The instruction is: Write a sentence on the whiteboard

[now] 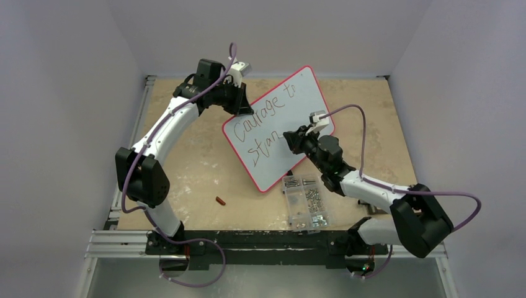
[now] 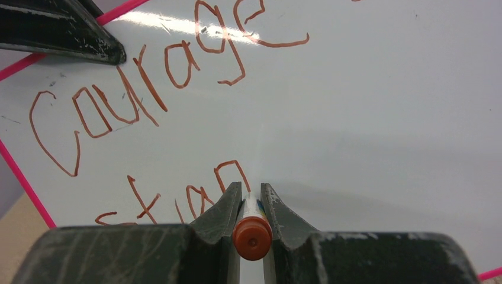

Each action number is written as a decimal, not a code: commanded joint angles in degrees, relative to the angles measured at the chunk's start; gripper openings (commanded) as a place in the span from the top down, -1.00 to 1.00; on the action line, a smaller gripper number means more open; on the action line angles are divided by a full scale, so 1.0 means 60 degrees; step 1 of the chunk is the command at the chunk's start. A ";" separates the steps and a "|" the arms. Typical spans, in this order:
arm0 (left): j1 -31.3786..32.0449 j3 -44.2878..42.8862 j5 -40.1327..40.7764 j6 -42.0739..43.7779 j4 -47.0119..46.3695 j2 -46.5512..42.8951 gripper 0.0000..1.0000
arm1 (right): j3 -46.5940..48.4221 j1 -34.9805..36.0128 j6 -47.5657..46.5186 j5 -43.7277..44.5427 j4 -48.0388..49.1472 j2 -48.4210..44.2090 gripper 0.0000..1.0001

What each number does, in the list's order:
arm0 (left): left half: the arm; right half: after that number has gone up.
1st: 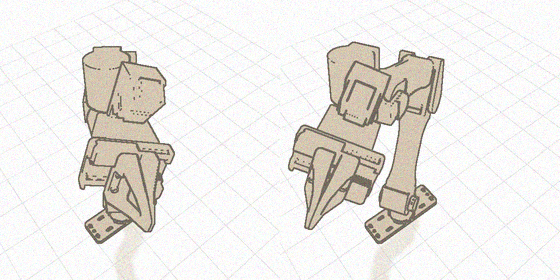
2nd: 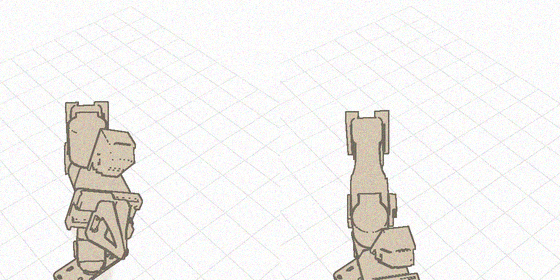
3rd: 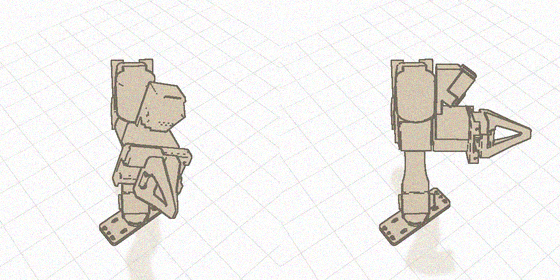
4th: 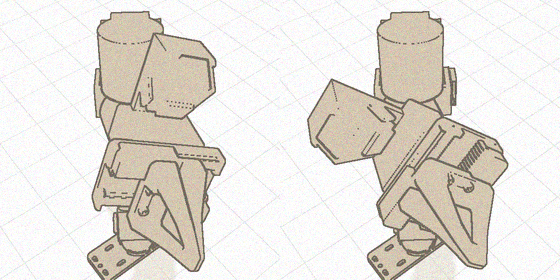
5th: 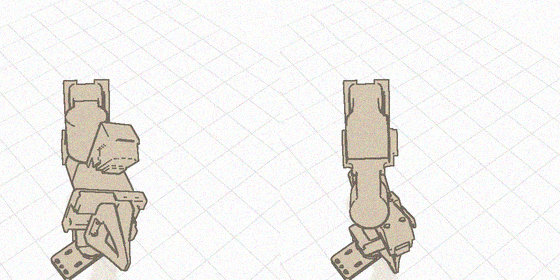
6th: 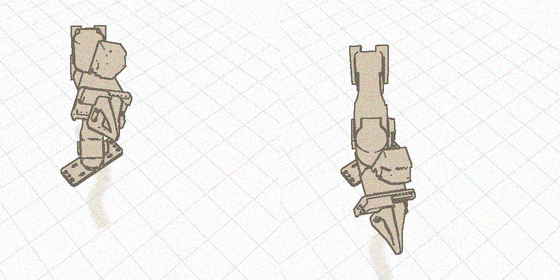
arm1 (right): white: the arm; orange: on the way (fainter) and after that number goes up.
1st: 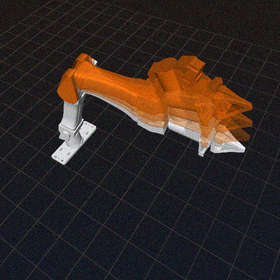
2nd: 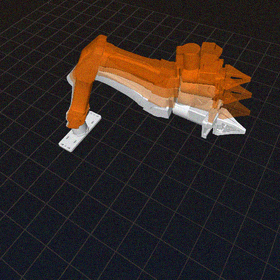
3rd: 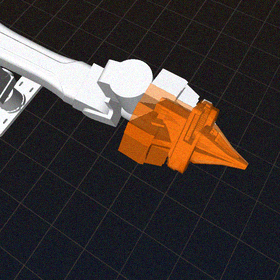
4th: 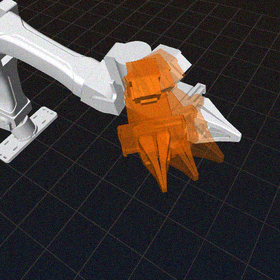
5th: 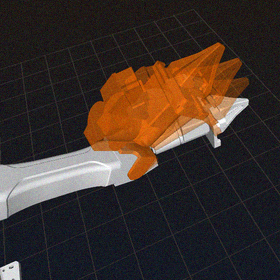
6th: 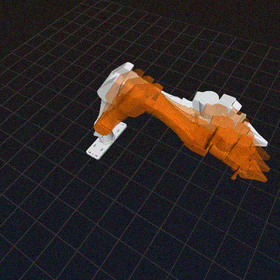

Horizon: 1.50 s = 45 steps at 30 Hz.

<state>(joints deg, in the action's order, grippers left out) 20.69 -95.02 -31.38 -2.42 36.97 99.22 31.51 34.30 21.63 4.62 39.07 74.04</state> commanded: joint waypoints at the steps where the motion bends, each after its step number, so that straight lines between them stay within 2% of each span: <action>1: 0.0054 -0.0005 0.1382 0.0687 0.0658 0.0134 1.00 | -0.0246 -0.0037 0.0086 0.0013 -0.0328 -0.0300 1.00; 17: 0.0046 0.0002 0.1451 0.0702 0.0679 0.0107 1.00 | 0.0249 -0.0041 -0.0093 0.0423 -0.0223 -0.0766 1.00; 28: 0.0053 0.0075 0.1484 0.0710 0.0654 0.0046 1.00 | 0.0580 -0.0415 -0.0184 0.0787 -0.0254 -0.0396 1.00; 45: 0.0064 0.0098 0.1406 0.0708 0.0668 0.0049 1.00 | 0.0636 -0.0617 -0.0090 0.0203 0.0047 0.0027 1.00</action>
<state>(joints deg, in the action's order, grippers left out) 20.69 -95.02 -31.38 -2.44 36.95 99.22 32.80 30.79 21.41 6.74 36.91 73.56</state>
